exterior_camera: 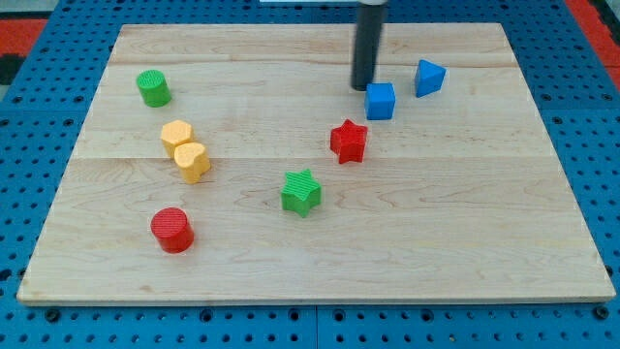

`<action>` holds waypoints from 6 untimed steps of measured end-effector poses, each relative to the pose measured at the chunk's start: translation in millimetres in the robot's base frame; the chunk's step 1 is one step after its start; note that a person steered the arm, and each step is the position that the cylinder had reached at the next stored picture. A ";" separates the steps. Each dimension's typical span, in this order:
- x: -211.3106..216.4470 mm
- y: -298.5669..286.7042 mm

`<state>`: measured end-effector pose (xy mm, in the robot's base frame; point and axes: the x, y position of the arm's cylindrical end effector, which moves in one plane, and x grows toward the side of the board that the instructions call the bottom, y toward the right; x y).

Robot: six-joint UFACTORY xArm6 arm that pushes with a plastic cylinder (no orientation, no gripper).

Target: Place the yellow hexagon parallel below the green circle

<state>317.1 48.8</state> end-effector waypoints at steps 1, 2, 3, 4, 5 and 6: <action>-4.0 -20.7; 39.3 -82.3; 75.1 -146.7; 89.1 -182.0; 89.1 -217.8; 92.5 -253.0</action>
